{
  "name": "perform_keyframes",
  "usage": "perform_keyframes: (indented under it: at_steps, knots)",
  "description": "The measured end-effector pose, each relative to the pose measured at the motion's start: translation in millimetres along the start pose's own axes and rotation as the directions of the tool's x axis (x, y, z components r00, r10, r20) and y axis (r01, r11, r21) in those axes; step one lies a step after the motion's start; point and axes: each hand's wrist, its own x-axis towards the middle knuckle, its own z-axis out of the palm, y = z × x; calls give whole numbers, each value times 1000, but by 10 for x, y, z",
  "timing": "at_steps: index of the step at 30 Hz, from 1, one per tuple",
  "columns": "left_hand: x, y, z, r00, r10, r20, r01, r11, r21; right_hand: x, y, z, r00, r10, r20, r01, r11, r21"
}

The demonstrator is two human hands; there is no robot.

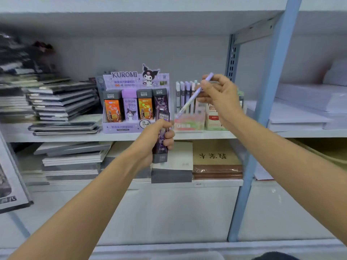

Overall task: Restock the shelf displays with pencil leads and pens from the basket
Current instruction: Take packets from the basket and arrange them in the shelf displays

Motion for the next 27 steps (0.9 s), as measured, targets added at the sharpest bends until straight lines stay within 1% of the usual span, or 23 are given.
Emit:
perform_keyframes:
  at_steps: [2,4,8,10,13,18,23,25,27]
  knots:
    - [56,107,-3,1000,11,-12,-11,1000,-5,203,-102,-63,997,-59,-47,57,998,-29]
    - [105,196,-4,999,30,-38,-29,999,20,364,-144,-108,994,-94,-56,87,990,-109]
    - [195,298,-29,992,117,-51,-112,989,96,529,-65,-87,999,-50,21,54,952,-302]
    - [230,308,-55,983,170,-74,-162,981,104,557,17,-39,998,-21,62,42,936,-351]
    - [270,308,-92,982,181,-62,-174,980,101,574,146,14,993,10,115,41,903,-428]
    - [383,291,-112,982,184,-37,-179,979,101,675,203,34,982,68,174,25,876,-482]
    - [456,272,-129,983,184,-30,-180,980,88,761,202,63,944,140,299,47,840,-540]
    - [477,271,-144,982,187,-38,-182,977,110,766,229,78,945,132,299,57,835,-548]
    - [495,271,-168,982,186,-40,-181,977,114,777,245,87,952,106,286,62,851,-522]
